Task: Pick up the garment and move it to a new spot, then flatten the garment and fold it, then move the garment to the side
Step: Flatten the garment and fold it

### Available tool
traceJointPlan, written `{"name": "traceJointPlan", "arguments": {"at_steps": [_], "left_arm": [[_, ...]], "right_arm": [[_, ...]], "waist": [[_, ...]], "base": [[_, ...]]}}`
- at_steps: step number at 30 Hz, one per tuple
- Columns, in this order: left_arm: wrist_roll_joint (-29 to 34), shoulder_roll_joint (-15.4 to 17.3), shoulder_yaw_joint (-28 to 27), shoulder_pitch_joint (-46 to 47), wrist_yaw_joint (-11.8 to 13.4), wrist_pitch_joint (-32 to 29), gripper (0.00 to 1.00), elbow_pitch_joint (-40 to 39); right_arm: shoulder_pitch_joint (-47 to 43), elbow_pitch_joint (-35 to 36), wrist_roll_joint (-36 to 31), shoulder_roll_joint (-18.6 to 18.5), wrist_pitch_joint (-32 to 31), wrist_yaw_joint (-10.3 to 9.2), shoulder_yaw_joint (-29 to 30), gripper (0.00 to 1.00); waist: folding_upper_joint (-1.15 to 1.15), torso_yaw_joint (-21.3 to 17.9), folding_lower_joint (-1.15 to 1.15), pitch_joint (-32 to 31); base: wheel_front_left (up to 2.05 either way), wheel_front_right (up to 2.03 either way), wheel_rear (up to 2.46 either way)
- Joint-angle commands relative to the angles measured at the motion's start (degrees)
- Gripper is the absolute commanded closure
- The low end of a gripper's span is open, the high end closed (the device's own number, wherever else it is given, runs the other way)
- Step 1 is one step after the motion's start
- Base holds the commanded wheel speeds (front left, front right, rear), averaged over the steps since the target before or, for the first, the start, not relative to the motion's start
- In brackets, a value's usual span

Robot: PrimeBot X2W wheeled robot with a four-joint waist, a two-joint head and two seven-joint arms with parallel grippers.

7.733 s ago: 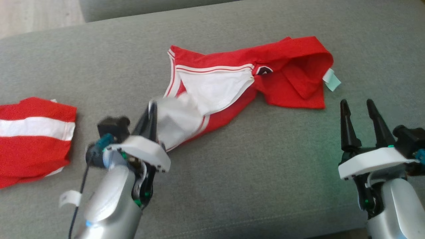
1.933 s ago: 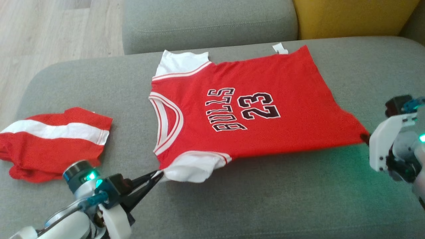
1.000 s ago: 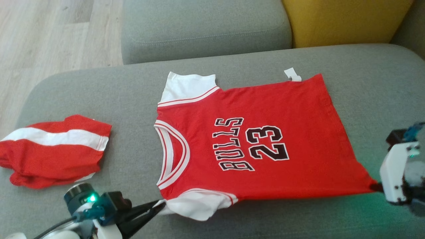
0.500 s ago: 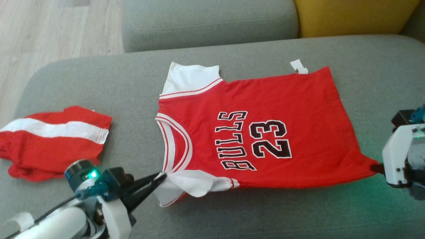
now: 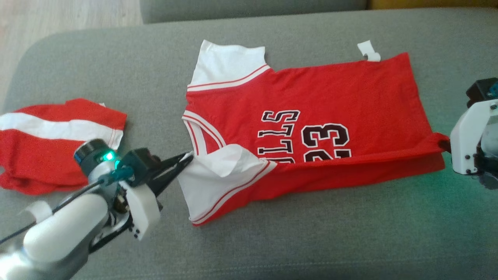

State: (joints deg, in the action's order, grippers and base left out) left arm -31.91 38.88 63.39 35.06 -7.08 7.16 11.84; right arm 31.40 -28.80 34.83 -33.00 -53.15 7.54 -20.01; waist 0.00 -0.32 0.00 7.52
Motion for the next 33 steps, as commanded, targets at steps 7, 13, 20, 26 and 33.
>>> {"name": "traceJointPlan", "arguments": {"at_steps": [7, 13, 20, 26, 33], "left_arm": [[1.2, -0.8, 0.6, 8.5, -0.3, 2.3, 1.00, 5.3], [0.3, -2.7, 1.5, 11.0, -0.4, 3.8, 0.22, 10.5], [-1.8, -6.7, -3.2, 10.9, 5.3, 6.9, 0.00, 17.2], [-6.5, -9.3, -13.7, 7.2, 11.6, 7.8, 0.00, 14.7], [-4.2, -13.3, -28.8, -1.9, 17.4, 7.8, 0.00, 3.7]], "right_arm": [[4.2, -1.0, -1.5, 0.5, 3.0, -0.05, -1.3, 1.00], [5.9, -4.0, -2.8, 2.0, 6.6, -0.05, -2.2, 0.00], [7.5, -4.9, -1.8, 5.1, 21.6, -0.05, -1.1, 0.00], [5.9, -3.3, 0.6, 8.0, 36.6, -0.05, -0.5, 0.00], [2.6, -1.7, 0.4, 9.6, 50.3, -0.05, 0.3, 0.00]], "waist": [[0.00, 0.2, 0.00, 3.5], [0.00, -0.2, 0.00, 4.4], [0.00, -0.7, 0.00, 2.5], [0.00, -1.1, 0.00, -0.2], [0.00, -1.4, 0.00, -2.8]], "base": [[0.00, 0.00, 0.00], [0.00, 0.00, 0.00], [0.00, 0.00, 0.00], [0.00, 0.00, 0.00], [0.00, 0.00, 0.00]]}}
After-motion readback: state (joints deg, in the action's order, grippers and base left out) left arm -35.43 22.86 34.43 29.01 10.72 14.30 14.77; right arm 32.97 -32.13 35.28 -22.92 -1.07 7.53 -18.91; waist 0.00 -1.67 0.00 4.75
